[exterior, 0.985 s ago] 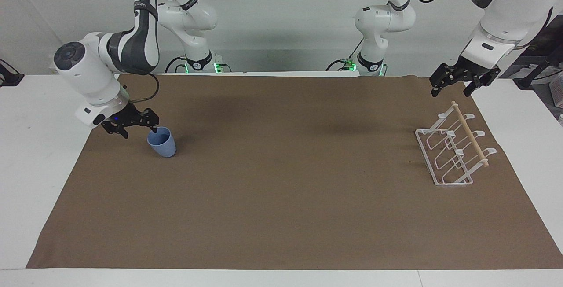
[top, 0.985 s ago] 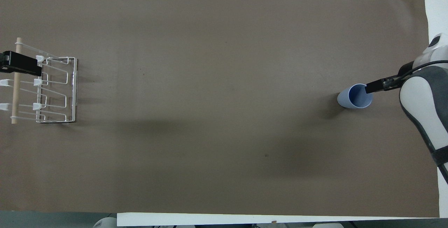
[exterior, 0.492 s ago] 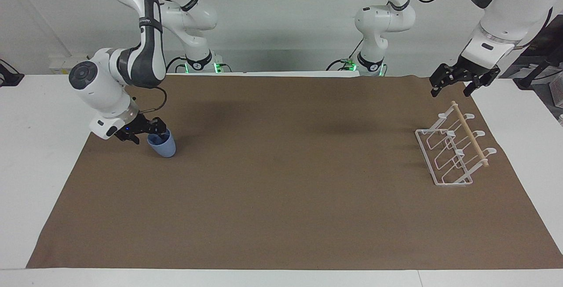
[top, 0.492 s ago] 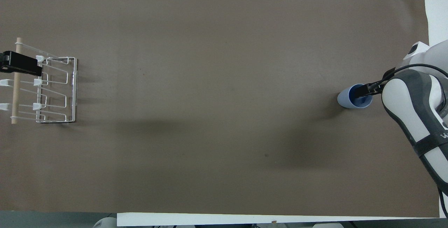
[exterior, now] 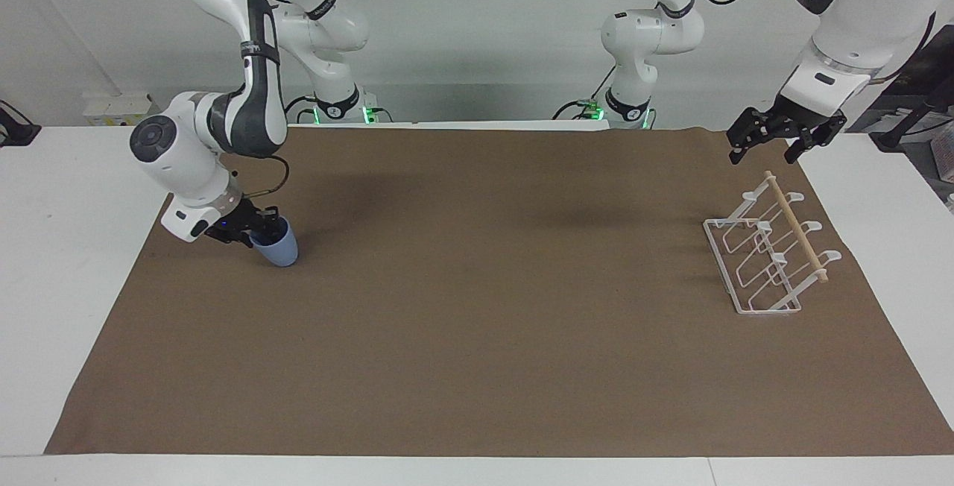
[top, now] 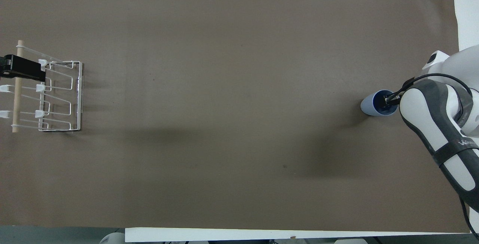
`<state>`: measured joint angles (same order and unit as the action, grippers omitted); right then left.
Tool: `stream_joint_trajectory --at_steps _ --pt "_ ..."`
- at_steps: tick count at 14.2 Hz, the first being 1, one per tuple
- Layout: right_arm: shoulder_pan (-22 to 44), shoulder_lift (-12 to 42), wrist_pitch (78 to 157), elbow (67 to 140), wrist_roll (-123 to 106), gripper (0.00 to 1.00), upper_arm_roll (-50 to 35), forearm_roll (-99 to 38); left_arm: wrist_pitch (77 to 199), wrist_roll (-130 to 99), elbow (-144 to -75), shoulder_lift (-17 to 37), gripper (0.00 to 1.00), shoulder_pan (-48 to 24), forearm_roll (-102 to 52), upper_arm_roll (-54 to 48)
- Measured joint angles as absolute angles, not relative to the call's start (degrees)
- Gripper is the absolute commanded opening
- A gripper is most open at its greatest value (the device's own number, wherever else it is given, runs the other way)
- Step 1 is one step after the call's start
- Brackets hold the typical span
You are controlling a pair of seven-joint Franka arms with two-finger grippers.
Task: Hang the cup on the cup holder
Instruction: 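Lift the blue cup with the right gripper toward the table center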
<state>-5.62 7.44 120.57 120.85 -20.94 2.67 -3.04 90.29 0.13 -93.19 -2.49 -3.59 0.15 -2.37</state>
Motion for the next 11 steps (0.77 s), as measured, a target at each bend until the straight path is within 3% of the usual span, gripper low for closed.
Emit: stream_joint_trajectory --at_steps 3,5,8,11 --pt "-5.6 7.5 119.1 119.9 -21.0 0.0 2.6 -3.1 90.3 0.1 -93.2 -2.5 1.0 -3.6 0.1 -2.4" --pt "-4.9 7.5 113.3 116.2 -21.0 0.0 2.0 -7.4 90.3 0.1 -93.2 -2.5 1.0 -3.6 0.1 -2.4" --pt "-1.5 7.3 103.4 109.5 -14.6 0.0 0.6 -17.2 90.3 0.1 -93.2 -2.5 1.0 -3.6 0.1 -2.4" --pt "3.8 5.2 101.2 107.7 -3.1 0.0 -2.9 -26.7 90.2 0.1 -93.2 -2.6 1.0 -3.5 0.1 -2.2"
